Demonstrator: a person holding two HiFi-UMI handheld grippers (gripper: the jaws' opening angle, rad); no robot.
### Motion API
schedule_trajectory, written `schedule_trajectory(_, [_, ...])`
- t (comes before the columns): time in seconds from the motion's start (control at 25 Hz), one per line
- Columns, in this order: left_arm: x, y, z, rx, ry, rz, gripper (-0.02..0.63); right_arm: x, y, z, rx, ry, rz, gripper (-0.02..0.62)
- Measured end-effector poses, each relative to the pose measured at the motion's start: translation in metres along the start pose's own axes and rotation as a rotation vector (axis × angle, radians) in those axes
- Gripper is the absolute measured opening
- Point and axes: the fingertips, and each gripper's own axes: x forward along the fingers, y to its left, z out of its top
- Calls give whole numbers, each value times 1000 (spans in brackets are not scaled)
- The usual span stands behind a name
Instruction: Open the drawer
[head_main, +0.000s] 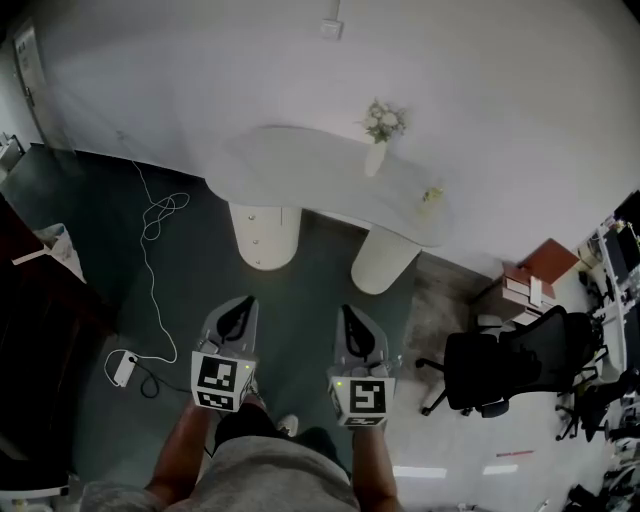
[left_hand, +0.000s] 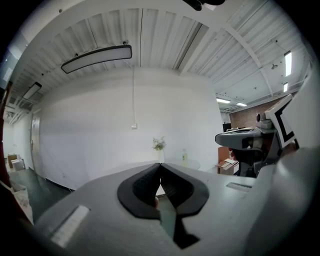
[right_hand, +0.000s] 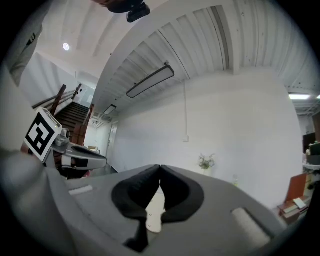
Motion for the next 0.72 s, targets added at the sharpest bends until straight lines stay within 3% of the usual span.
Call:
schedule_trajectory(0.4, [-17, 40, -13, -29, 13, 88, 11, 27, 35, 2, -5, -12, 86, 3])
schedule_trajectory(0.72, [12, 96, -20, -32, 10, 106, 11, 90, 56, 2, -10, -12, 103, 3])
